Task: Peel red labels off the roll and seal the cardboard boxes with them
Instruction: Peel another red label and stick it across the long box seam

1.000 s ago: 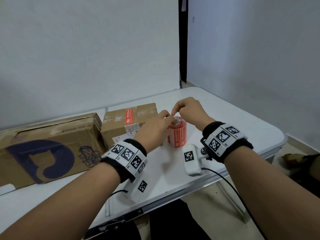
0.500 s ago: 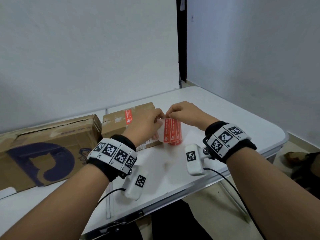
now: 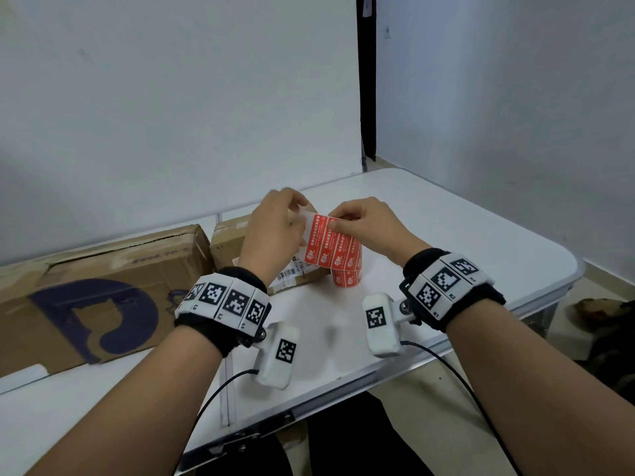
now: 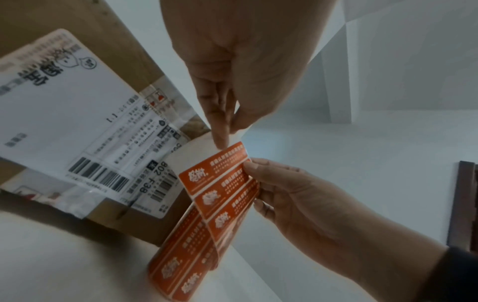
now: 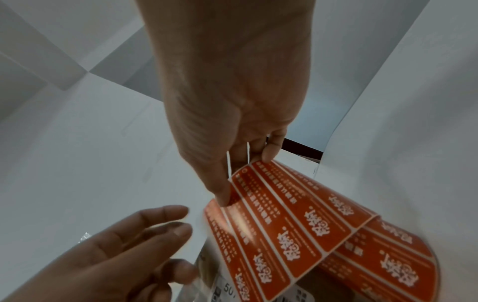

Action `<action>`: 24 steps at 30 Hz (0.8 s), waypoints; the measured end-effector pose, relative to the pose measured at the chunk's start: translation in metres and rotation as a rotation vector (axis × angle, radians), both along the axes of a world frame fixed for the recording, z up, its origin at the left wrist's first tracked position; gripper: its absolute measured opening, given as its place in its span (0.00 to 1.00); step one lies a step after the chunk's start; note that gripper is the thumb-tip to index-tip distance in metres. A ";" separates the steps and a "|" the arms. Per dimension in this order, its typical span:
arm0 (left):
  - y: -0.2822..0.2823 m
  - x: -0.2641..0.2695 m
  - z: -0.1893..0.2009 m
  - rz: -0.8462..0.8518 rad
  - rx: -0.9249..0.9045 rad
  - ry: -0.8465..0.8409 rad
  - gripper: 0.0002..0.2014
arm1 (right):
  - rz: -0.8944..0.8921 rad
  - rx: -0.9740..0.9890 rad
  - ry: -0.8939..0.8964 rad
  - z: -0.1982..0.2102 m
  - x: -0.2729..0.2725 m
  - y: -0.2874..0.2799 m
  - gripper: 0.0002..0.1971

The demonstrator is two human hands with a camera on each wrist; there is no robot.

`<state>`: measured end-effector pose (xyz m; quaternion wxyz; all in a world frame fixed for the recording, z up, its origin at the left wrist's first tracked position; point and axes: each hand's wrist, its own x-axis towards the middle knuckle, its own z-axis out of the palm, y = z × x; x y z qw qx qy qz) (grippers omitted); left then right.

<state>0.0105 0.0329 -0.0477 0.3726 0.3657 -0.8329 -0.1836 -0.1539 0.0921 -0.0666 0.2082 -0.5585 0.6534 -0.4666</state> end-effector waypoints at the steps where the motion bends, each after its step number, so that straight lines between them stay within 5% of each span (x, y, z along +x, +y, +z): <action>1: 0.001 0.000 -0.001 0.010 -0.052 0.033 0.05 | -0.002 -0.002 -0.009 -0.001 0.000 0.000 0.08; 7: 0.007 -0.005 -0.008 -0.018 0.093 -0.013 0.02 | -0.034 -0.012 -0.084 -0.004 0.006 -0.003 0.07; 24: 0.010 -0.009 -0.012 0.074 0.051 -0.017 0.08 | -0.007 -0.001 -0.114 0.003 0.017 -0.002 0.12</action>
